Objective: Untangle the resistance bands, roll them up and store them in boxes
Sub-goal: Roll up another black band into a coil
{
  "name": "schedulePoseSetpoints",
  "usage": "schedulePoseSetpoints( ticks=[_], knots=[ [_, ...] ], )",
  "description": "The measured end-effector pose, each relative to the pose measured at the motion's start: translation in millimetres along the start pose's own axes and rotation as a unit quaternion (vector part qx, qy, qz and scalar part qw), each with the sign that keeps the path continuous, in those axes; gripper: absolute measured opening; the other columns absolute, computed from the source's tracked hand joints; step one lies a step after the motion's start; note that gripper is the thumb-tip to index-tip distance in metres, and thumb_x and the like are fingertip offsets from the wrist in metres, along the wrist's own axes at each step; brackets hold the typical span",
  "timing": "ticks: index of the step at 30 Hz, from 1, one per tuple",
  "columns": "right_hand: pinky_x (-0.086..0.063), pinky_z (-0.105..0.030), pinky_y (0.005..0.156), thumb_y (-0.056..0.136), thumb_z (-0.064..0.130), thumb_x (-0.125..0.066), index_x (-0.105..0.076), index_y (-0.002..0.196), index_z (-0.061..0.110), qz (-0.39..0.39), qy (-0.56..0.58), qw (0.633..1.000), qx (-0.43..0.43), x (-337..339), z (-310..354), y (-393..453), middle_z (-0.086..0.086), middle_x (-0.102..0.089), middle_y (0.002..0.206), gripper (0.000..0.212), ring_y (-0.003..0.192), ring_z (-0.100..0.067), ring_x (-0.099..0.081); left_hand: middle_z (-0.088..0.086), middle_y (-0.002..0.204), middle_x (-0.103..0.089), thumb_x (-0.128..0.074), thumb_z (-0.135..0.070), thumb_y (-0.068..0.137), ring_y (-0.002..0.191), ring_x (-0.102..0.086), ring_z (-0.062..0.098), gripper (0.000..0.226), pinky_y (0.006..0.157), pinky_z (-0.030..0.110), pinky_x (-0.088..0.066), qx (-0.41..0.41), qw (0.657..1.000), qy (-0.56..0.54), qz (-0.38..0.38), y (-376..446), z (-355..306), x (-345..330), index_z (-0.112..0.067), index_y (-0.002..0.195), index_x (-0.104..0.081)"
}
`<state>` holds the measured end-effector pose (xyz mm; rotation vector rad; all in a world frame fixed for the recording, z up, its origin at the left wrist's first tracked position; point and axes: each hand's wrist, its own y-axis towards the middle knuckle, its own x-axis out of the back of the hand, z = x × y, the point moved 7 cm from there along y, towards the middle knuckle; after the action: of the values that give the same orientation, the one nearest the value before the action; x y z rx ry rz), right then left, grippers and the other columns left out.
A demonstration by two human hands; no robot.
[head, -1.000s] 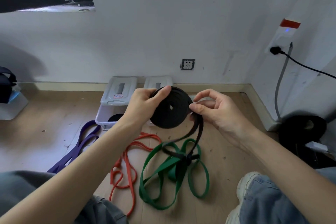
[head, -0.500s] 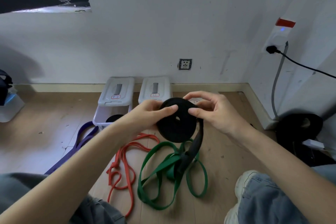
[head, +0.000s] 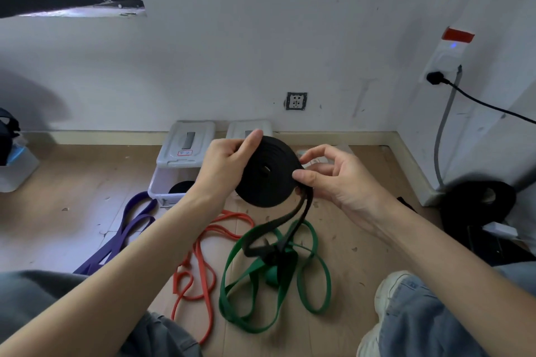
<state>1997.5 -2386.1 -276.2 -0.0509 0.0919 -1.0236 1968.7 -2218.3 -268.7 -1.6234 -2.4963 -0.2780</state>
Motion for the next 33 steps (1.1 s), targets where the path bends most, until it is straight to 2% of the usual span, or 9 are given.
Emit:
schedulePoseSetpoints(
  ticks=[4, 7, 11, 14, 17, 22, 24, 28, 33],
  knots=[
    [-0.058, -0.033, 0.07, 0.078, 0.008, -0.068, -0.051, 0.094, 0.011, 0.018, -0.005, 1.0, -0.005, -5, -3, 1, -0.018, -0.071, 0.086, 0.023, 0.074, -0.028, -0.069, 0.025, 0.082, -0.068, -0.052, -0.042, 0.091, 0.074, -0.064, 0.026, 0.051, 0.077, 0.046, -0.053, -0.005, 1.0, -0.004, -0.022, 1, 2, 4, 0.004, 0.076, -0.067],
    [-0.057, -0.041, 0.078, 0.082, 0.005, -0.065, -0.049, 0.093, 0.013, 0.013, -0.022, 1.0, -0.002, -6, -7, 1, -0.02, -0.071, 0.091, 0.021, 0.084, -0.033, -0.069, 0.008, 0.076, -0.071, -0.051, -0.043, 0.091, 0.074, -0.068, 0.014, 0.04, 0.074, 0.037, -0.055, 0.012, 1.0, -0.026, -0.013, -3, 11, -2, -0.011, 0.073, -0.069],
    [-0.059, -0.032, 0.073, 0.082, 0.001, -0.066, -0.058, 0.091, 0.014, -0.027, -0.083, 0.995, 0.041, 10, 6, 3, -0.015, -0.073, 0.084, 0.018, 0.079, -0.031, -0.07, 0.004, 0.087, -0.074, -0.056, -0.049, 0.079, 0.088, -0.07, 0.018, 0.033, 0.072, 0.028, -0.058, 0.09, 0.977, -0.081, 0.176, -6, 21, -13, -0.02, 0.085, -0.072],
    [-0.056, -0.028, 0.078, 0.081, 0.004, -0.069, -0.066, 0.09, 0.02, -0.01, -0.183, 0.98, 0.078, 3, 9, 2, -0.006, -0.073, 0.084, 0.019, 0.083, -0.02, -0.07, 0.01, 0.089, -0.073, -0.057, -0.058, 0.075, 0.086, -0.07, 0.024, 0.043, 0.071, 0.032, -0.057, 0.096, 0.965, 0.014, 0.245, -14, 26, -21, -0.021, 0.091, -0.072],
    [-0.055, -0.028, 0.079, 0.078, 0.009, -0.072, -0.066, 0.088, 0.025, 0.0, -0.193, 0.979, 0.068, -4, 2, 2, -0.003, -0.073, 0.085, 0.02, 0.083, -0.015, -0.07, 0.016, 0.076, -0.065, -0.054, -0.051, 0.084, 0.075, -0.062, 0.031, 0.046, 0.068, 0.037, -0.05, 0.015, 0.98, 0.098, 0.171, -11, 18, -24, -0.007, 0.086, -0.068],
    [-0.056, -0.029, 0.073, 0.075, 0.011, -0.071, -0.056, 0.09, 0.011, 0.016, -0.074, 0.997, 0.012, 2, -1, 4, -0.012, -0.072, 0.082, 0.021, 0.074, -0.021, -0.069, 0.019, 0.069, -0.061, -0.058, -0.044, 0.086, 0.065, -0.058, 0.022, 0.046, 0.064, 0.035, -0.048, -0.015, 0.997, 0.054, 0.043, 2, 7, -2, 0.001, 0.076, -0.065],
    [-0.058, -0.034, 0.078, 0.072, 0.01, -0.071, -0.057, 0.089, 0.01, 0.024, -0.055, 0.998, -0.001, 1, -3, 3, -0.013, -0.072, 0.083, 0.022, 0.076, -0.024, -0.069, 0.021, 0.069, -0.061, -0.058, -0.042, 0.087, 0.063, -0.057, 0.02, 0.047, 0.064, 0.034, -0.047, -0.024, 0.998, 0.05, 0.018, 4, 5, 2, 0.003, 0.076, -0.065],
    [-0.058, -0.032, 0.068, 0.066, 0.013, -0.073, -0.052, 0.092, 0.01, 0.039, -0.004, 0.999, -0.036, -8, -14, -1, -0.019, -0.071, 0.083, 0.033, 0.073, -0.029, -0.067, 0.015, 0.069, -0.062, -0.057, -0.041, 0.089, 0.066, -0.056, 0.02, 0.047, 0.064, 0.035, -0.046, -0.024, 0.999, 0.034, -0.034, 7, 4, 10, 0.003, 0.075, -0.065],
    [-0.058, -0.037, 0.074, 0.081, 0.001, -0.066, -0.048, 0.092, 0.016, 0.012, 0.018, 1.0, -0.014, -13, -20, -2, -0.018, -0.072, 0.087, 0.026, 0.076, -0.029, -0.069, 0.019, 0.08, -0.063, -0.051, -0.039, 0.092, 0.077, -0.059, 0.025, 0.047, 0.072, 0.037, -0.048, 0.012, 0.999, -0.003, -0.043, 3, 15, 6, 0.006, 0.082, -0.062]
  ],
)
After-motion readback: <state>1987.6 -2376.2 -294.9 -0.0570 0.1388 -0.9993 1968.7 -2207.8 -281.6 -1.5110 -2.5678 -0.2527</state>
